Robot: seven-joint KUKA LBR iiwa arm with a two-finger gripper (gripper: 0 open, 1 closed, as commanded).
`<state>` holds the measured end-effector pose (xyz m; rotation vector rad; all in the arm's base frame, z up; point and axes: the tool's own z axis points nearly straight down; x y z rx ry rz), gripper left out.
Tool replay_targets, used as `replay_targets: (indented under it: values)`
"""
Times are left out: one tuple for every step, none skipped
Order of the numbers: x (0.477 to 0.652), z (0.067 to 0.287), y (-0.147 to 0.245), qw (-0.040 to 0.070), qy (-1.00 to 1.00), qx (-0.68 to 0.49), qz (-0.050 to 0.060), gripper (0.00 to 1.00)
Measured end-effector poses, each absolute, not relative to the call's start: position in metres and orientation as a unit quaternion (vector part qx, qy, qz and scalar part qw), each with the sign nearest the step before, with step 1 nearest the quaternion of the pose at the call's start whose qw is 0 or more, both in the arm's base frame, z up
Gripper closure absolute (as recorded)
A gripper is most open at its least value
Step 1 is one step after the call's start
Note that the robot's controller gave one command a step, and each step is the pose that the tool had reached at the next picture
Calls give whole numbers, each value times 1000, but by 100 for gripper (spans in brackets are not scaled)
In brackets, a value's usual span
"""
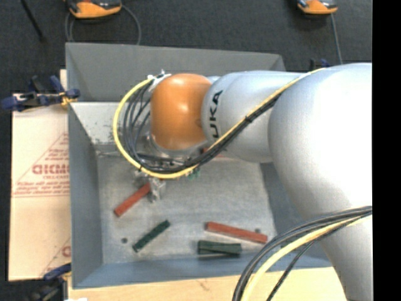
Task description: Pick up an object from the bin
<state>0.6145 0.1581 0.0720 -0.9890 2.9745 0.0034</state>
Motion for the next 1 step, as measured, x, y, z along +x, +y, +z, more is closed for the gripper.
replay_targets:
  values:
    - [635,208,171,3,950,-314,1,100]
